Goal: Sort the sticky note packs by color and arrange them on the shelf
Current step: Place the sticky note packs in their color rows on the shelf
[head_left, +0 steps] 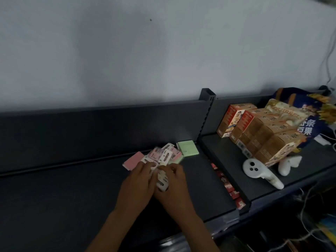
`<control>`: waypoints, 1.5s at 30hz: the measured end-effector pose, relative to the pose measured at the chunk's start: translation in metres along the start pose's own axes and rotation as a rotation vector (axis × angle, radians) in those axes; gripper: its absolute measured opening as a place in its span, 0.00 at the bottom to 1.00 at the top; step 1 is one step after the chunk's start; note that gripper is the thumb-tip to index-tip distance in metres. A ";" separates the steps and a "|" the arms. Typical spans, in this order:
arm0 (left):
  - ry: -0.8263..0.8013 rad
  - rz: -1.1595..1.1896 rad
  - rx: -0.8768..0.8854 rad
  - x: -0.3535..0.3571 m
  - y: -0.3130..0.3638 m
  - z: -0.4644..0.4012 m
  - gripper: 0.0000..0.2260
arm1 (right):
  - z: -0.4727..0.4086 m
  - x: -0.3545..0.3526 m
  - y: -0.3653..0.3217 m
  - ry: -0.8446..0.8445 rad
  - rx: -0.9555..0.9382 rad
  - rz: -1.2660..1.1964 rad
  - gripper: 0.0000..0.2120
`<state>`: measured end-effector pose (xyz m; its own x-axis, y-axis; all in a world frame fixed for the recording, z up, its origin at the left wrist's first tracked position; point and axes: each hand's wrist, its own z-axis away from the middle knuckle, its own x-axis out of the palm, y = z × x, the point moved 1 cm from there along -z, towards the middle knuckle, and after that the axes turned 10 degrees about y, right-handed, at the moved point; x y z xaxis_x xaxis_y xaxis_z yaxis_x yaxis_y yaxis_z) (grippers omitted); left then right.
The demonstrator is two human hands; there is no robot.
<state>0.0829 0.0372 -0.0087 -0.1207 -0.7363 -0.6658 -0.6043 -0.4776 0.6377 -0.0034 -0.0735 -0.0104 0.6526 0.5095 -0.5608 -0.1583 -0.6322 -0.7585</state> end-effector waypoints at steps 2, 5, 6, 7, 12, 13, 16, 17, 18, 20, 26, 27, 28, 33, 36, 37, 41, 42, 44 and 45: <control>0.003 -0.021 0.004 0.005 0.003 0.002 0.12 | 0.000 -0.011 0.011 0.045 0.056 -0.096 0.17; -0.066 0.022 0.058 0.014 0.010 0.007 0.13 | 0.002 -0.027 0.023 0.054 0.139 -0.188 0.09; -0.083 0.058 0.049 0.015 0.015 0.008 0.13 | 0.004 -0.033 0.025 0.045 0.173 -0.227 0.09; -0.084 0.088 0.031 0.017 0.021 0.008 0.11 | 0.005 -0.037 0.027 0.041 0.202 -0.262 0.10; 0.009 0.072 -0.006 0.020 0.044 0.014 0.05 | 0.006 -0.060 0.033 0.037 0.232 -0.344 0.09; 0.028 0.055 -0.018 0.020 0.046 0.015 0.05 | 0.006 -0.063 0.035 0.021 0.214 -0.344 0.09; 0.079 0.003 -0.044 0.020 0.049 0.025 0.07 | 0.006 -0.067 0.041 -0.025 0.172 -0.324 0.09; 0.094 -0.021 -0.050 0.019 0.049 0.029 0.06 | 0.007 -0.066 0.041 -0.032 0.158 -0.318 0.09; 0.110 -0.044 -0.053 0.018 0.050 0.033 0.06 | 0.008 -0.066 0.042 -0.041 0.147 -0.320 0.09; 0.134 -0.085 -0.057 0.014 0.050 0.042 0.07 | 0.011 -0.064 0.040 -0.059 0.126 -0.325 0.07; 0.224 -0.241 -0.040 -0.012 0.039 0.068 0.15 | 0.019 -0.050 0.026 -0.120 0.074 -0.379 0.05; 0.246 -0.280 -0.041 -0.018 0.037 0.074 0.15 | 0.021 -0.045 0.022 -0.138 0.062 -0.393 0.05; 0.268 -0.320 -0.043 -0.024 0.034 0.080 0.16 | 0.024 -0.039 0.018 -0.154 0.042 -0.401 0.05; 0.369 -0.449 -0.149 -0.052 0.018 0.120 0.17 | 0.048 -0.004 -0.007 -0.241 -0.003 -0.464 0.05; 0.403 -0.478 -0.199 -0.074 0.012 0.140 0.17 | 0.064 0.013 -0.027 -0.286 -0.035 -0.477 0.05; 0.412 -0.481 -0.216 -0.082 0.010 0.146 0.17 | 0.069 0.019 -0.034 -0.299 -0.047 -0.479 0.05; 0.444 -0.576 -0.260 -0.113 -0.006 0.172 0.17 | 0.086 0.044 -0.065 -0.354 -0.102 -0.494 0.05; 0.449 -0.608 -0.277 -0.120 -0.011 0.179 0.16 | 0.091 0.051 -0.073 -0.376 -0.109 -0.499 0.05; 0.478 -0.670 -0.310 -0.137 -0.021 0.190 0.16 | 0.098 0.062 -0.091 -0.404 -0.137 -0.508 0.06; 0.501 -0.696 -0.320 -0.148 -0.023 0.194 0.16 | 0.100 0.067 -0.101 -0.420 -0.157 -0.504 0.06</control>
<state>-0.0380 0.2499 -0.0002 0.5902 -0.3183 -0.7418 -0.1566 -0.9467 0.2815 -0.0181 0.0825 -0.0044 0.2697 0.9282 -0.2564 0.2201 -0.3186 -0.9220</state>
